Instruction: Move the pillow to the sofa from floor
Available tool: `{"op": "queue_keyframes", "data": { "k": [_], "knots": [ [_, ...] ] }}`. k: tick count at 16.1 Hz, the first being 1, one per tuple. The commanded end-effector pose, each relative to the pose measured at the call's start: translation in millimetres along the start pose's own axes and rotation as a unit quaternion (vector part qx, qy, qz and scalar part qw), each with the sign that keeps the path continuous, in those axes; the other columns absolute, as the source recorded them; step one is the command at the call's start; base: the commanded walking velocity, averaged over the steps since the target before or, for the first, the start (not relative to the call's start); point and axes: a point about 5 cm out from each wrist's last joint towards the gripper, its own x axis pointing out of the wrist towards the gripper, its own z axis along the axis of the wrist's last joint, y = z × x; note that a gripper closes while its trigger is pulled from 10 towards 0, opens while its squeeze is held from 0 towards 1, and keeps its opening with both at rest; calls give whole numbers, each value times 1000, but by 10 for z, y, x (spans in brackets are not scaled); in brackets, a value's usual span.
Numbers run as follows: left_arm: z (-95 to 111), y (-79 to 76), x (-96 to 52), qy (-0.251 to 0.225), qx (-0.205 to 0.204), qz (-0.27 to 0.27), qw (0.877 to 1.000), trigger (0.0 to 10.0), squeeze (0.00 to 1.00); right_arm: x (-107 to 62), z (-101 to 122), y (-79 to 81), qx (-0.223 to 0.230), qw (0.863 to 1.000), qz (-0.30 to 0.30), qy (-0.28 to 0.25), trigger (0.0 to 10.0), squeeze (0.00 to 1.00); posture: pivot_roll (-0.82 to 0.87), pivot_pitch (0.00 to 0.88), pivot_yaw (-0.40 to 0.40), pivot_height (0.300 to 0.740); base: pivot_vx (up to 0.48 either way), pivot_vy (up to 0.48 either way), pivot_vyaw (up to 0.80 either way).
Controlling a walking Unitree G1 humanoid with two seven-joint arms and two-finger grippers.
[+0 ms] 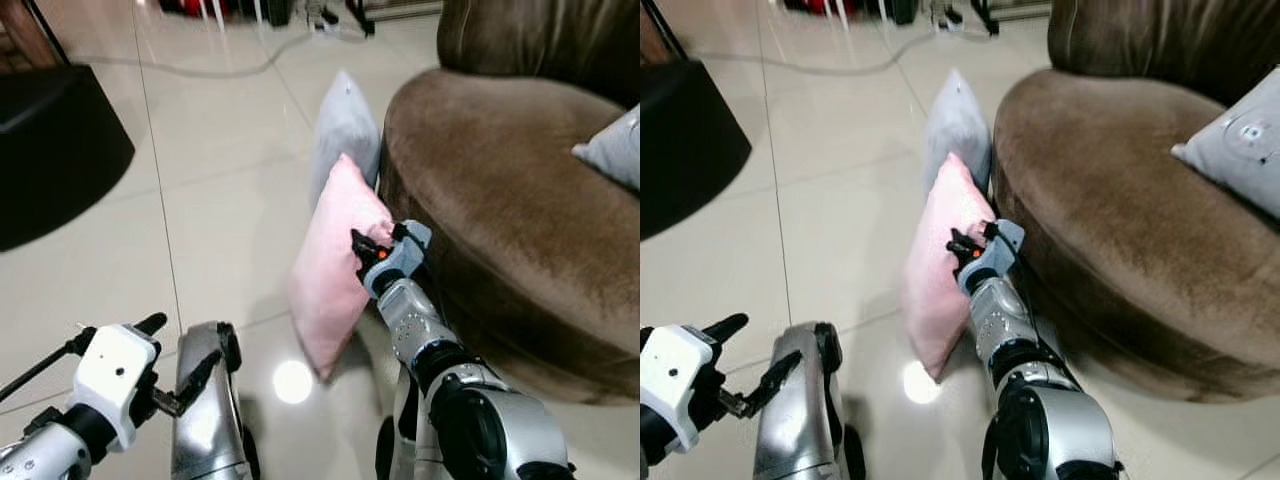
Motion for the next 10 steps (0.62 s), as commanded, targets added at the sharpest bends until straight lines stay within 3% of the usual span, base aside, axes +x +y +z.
{"op": "queue_keyframes", "data": {
  "k": [1, 2, 6, 8, 10],
  "knots": [
    [-28, 34, 5, 5, 4, 12, 1000, 10000, 0, 21, -185, 281, 29, 998, 52, 7, 0, 0, 59, 0, 21, 396, 0, 0, 0],
    [-11, 66, 72, -9, 3, 19, 1000, 10000, 0, 16, -114, 342, 41, 995, 88, -14, 0, 0, 44, 0, 23, 396, 0, 0, 0],
    [76, 90, 245, -46, 0, 31, 998, 10000, 0, -40, 78, 418, 48, 989, 128, -61, 0, 0, 13, 0, 37, 396, 0, 0, 0],
    [194, 103, 400, -87, -3, 52, 995, 10000, 0, -239, 464, 414, 51, 980, 135, -136, 0, 0, -17, 0, 57, 396, 0, 0, 0],
    [240, 120, 453, -101, -2, 63, 993, 10000, 0, -357, 633, 431, 46, 977, 138, -159, 0, 0, -28, 0, 62, 396, 0, 0, 0]
  ]
}}
